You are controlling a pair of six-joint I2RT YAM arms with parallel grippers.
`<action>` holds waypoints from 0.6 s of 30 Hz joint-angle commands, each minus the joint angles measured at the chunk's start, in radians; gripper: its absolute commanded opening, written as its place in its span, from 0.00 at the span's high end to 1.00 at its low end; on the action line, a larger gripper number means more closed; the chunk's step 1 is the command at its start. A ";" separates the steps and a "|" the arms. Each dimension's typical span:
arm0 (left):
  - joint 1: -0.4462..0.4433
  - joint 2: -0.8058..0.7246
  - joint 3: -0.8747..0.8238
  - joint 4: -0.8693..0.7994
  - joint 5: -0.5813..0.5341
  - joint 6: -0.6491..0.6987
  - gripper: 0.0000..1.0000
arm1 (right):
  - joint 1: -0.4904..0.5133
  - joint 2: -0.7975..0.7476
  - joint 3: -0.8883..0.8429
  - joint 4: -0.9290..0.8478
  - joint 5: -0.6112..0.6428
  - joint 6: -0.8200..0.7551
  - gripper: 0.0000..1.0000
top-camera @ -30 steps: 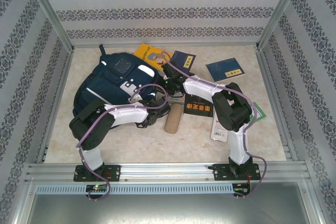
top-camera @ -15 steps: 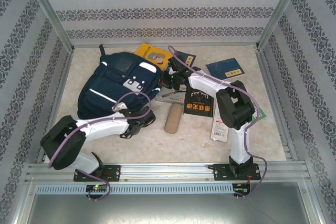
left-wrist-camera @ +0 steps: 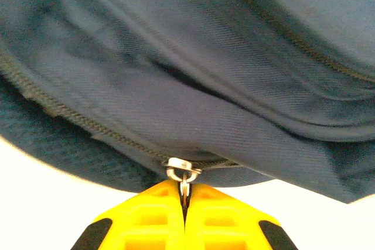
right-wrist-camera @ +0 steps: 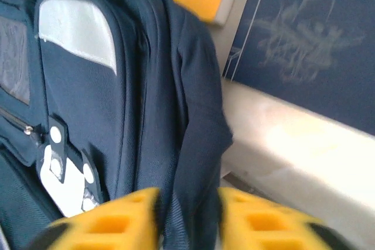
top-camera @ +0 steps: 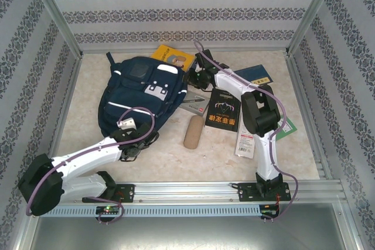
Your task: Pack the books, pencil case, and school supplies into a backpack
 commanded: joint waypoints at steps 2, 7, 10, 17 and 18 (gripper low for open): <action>0.013 -0.006 0.007 0.181 0.157 0.170 1.00 | -0.005 -0.067 -0.006 -0.016 0.044 -0.041 0.52; -0.009 0.044 0.038 0.243 0.218 0.194 1.00 | 0.011 -0.195 -0.142 -0.039 0.022 -0.009 0.55; -0.021 0.072 0.061 0.242 0.235 0.215 1.00 | 0.047 -0.268 -0.272 -0.011 0.002 0.048 0.55; -0.032 0.116 0.085 0.251 0.250 0.238 1.00 | 0.219 -0.338 -0.442 0.064 -0.030 0.175 0.57; -0.031 0.118 0.085 0.254 0.251 0.238 1.00 | 0.240 -0.336 -0.460 0.085 -0.033 0.204 0.57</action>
